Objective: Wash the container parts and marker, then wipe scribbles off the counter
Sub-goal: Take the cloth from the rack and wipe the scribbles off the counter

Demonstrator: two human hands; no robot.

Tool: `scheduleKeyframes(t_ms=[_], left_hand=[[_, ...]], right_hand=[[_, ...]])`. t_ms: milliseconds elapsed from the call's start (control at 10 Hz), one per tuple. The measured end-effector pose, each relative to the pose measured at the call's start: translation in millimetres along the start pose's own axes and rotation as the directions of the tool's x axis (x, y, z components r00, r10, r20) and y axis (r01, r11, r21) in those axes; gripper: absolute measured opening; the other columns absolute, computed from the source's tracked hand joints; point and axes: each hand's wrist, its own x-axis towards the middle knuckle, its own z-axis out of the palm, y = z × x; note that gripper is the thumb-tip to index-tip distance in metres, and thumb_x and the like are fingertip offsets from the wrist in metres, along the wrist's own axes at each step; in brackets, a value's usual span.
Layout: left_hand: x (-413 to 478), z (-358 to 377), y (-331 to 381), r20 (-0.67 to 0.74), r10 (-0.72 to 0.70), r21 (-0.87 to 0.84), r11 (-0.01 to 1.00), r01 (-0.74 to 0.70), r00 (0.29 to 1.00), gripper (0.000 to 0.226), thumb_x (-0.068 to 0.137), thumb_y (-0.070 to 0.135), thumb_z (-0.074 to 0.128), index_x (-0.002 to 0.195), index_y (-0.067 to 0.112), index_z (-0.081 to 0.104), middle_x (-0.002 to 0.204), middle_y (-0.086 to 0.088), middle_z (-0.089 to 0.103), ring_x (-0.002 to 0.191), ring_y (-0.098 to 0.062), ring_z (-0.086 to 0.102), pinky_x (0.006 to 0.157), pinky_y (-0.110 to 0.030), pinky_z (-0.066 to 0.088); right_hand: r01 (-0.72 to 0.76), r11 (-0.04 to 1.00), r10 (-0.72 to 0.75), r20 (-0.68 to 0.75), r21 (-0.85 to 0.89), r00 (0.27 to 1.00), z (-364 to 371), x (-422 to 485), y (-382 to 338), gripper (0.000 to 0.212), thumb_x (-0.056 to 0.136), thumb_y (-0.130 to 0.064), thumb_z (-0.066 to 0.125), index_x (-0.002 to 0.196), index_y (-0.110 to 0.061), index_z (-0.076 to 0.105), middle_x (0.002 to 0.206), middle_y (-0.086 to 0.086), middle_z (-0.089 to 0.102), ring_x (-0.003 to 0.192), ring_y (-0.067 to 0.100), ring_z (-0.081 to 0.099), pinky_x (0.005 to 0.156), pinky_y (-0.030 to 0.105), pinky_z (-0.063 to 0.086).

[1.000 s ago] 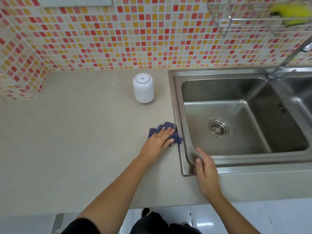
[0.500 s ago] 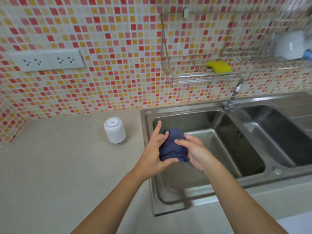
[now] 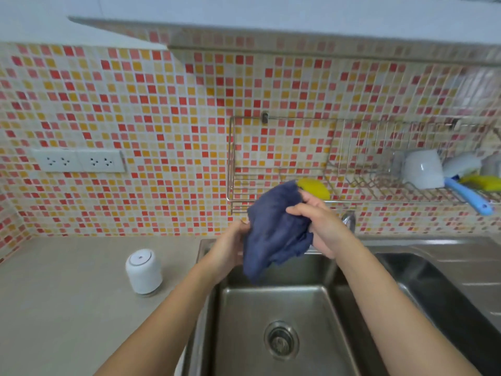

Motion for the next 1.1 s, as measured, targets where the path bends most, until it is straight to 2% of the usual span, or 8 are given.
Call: scheduleKeyframes(t_ms=[100, 300, 400, 600, 800, 900, 1000, 1100], left_hand=[[11, 18, 8, -0.004, -0.04, -0.146, 0.989, 0.039, 0.999, 0.027, 0.088, 0.026, 0.048, 0.101, 0.01, 0.064, 0.093, -0.006, 0.071, 0.091, -0.023, 0.063, 0.076, -0.032, 0.05], [40, 39, 60, -0.286, 0.28, 0.169, 0.956, -0.24, 0.916, 0.013, 0.093, 0.021, 0.053, 0.094, 0.023, 0.066, 0.094, 0.004, 0.072, 0.09, -0.015, 0.067, 0.079, -0.035, 0.053], [64, 43, 103, -0.297, 0.469, 0.417, 0.847, -0.33, 0.832, 0.013, 0.094, 0.023, 0.052, 0.1, 0.02, 0.063, 0.101, -0.001, 0.068, 0.093, -0.017, 0.064, 0.075, -0.033, 0.053], [121, 26, 124, -0.323, 0.496, 0.763, 0.64, -0.088, 0.806, 0.024, 0.09, 0.023, 0.05, 0.098, 0.004, 0.062, 0.096, -0.015, 0.067, 0.088, -0.032, 0.062, 0.08, -0.049, 0.051], [163, 15, 84, -0.285, 0.384, 0.944, 0.274, 0.187, 0.878, 0.027, 0.095, 0.018, 0.041, 0.098, -0.001, 0.06, 0.097, -0.02, 0.065, 0.089, -0.035, 0.061, 0.065, -0.034, 0.042], [176, 9, 74, -0.286, 0.38, 0.956, 0.171, 0.237, 0.879, 0.03, 0.096, 0.017, 0.038, 0.104, -0.002, 0.059, 0.101, -0.021, 0.066, 0.09, -0.035, 0.063, 0.066, -0.034, 0.047], [184, 5, 64, -0.317, 0.406, 0.947, 0.09, 0.307, 0.857, 0.03, 0.096, 0.015, 0.039, 0.111, -0.001, 0.059, 0.106, -0.02, 0.065, 0.095, -0.035, 0.063, 0.076, -0.037, 0.051], [186, 8, 67, -0.356, 0.452, 0.935, 0.182, 0.306, 0.818, 0.028, 0.094, 0.015, 0.044, 0.114, -0.001, 0.055, 0.114, -0.02, 0.061, 0.105, -0.035, 0.059, 0.085, -0.039, 0.047]], right_hand=[[0.033, 0.999, -0.033, -0.002, 0.04, 0.999, -15, 11, -14, 0.022, 0.073, -0.005, 0.059, 0.089, -0.02, 0.065, 0.079, -0.002, 0.073, 0.079, 0.014, 0.068, 0.07, 0.026, 0.054], [0.103, 0.994, -0.105, -0.105, -0.025, 0.989, -45, 45, -39, 0.022, 0.09, -0.006, 0.055, 0.098, -0.024, 0.064, 0.097, 0.001, 0.072, 0.094, 0.02, 0.067, 0.076, 0.033, 0.052], [0.226, 0.934, -0.283, -0.185, -0.277, 0.941, -59, 78, -53, 0.02, 0.09, -0.014, 0.059, 0.094, -0.033, 0.06, 0.098, -0.011, 0.067, 0.095, 0.011, 0.064, 0.077, 0.026, 0.052], [0.201, 0.728, -0.391, -0.155, -0.656, 0.907, -77, 137, -38, 0.021, 0.088, -0.021, 0.059, 0.109, -0.021, 0.058, 0.101, -0.003, 0.066, 0.094, 0.017, 0.062, 0.079, 0.032, 0.05], [-0.004, 0.487, -0.184, -0.107, -0.874, 0.977, -94, 171, 3, 0.045, 0.086, -0.022, 0.06, 0.128, -0.012, 0.048, 0.118, 0.01, 0.063, 0.102, 0.027, 0.06, 0.08, 0.032, 0.05], [-0.051, 0.391, -0.156, -0.121, -0.919, 0.98, -96, 181, 12, 0.046, 0.085, -0.024, 0.062, 0.127, -0.014, 0.049, 0.117, 0.01, 0.063, 0.101, 0.029, 0.06, 0.079, 0.034, 0.05], [-0.077, 0.264, -0.138, -0.117, -0.961, 0.984, -89, 184, 15, 0.041, 0.083, -0.024, 0.065, 0.12, -0.015, 0.051, 0.112, 0.01, 0.064, 0.097, 0.03, 0.06, 0.071, 0.034, 0.05], [-0.083, 0.241, -0.141, -0.12, -0.967, 0.983, -90, 187, 10, 0.045, 0.081, -0.026, 0.069, 0.121, -0.014, 0.05, 0.114, 0.009, 0.062, 0.1, 0.029, 0.059, 0.076, 0.035, 0.051]])
